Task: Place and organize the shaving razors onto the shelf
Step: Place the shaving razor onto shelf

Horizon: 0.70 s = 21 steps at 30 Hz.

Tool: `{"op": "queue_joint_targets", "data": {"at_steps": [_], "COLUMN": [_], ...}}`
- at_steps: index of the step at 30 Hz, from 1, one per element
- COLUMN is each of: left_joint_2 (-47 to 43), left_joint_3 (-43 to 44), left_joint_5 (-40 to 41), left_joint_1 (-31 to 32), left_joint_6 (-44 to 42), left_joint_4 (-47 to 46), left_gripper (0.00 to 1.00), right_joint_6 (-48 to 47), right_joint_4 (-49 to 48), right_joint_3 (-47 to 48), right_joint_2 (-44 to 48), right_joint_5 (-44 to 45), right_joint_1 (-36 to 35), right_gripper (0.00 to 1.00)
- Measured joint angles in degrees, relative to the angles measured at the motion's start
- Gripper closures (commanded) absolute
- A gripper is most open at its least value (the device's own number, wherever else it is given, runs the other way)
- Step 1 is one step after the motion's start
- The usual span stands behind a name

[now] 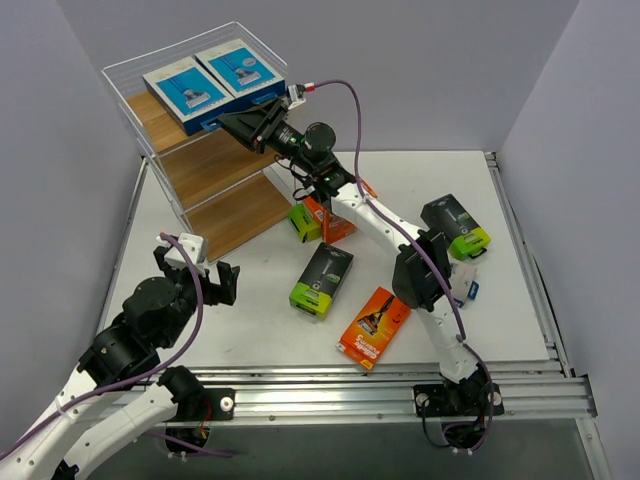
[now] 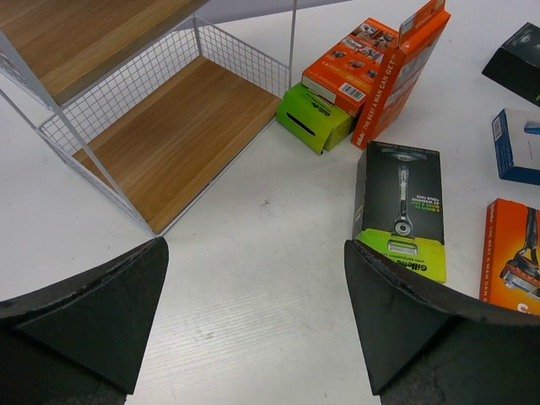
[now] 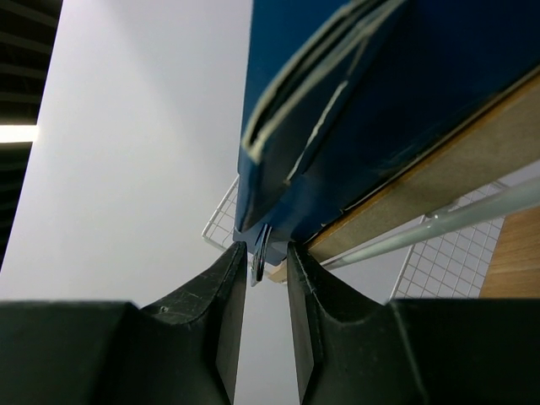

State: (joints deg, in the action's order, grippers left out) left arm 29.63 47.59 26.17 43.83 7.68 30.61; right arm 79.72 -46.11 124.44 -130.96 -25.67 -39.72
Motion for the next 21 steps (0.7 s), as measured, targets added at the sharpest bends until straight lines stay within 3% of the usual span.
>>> {"op": "queue_joint_targets", "data": {"at_steps": [18,21], "left_joint_2": [-0.3,-0.3], "left_joint_3": [0.0,0.0], "left_joint_5": [0.3,0.4], "left_joint_1": [0.3,0.4], "left_joint_6": [0.0,0.0], "left_joint_4": [0.0,0.0], "left_gripper": [0.06,0.06], "right_joint_6": [0.0,0.1], "right_joint_4": [0.7,0.7], "right_joint_3": [2.0,2.0], "right_joint_2": [-1.0,-1.0], "right_joint_5": [-0.1,-0.1], "right_joint_1": [-0.1,-0.1], "right_gripper": [0.76,0.72]}}
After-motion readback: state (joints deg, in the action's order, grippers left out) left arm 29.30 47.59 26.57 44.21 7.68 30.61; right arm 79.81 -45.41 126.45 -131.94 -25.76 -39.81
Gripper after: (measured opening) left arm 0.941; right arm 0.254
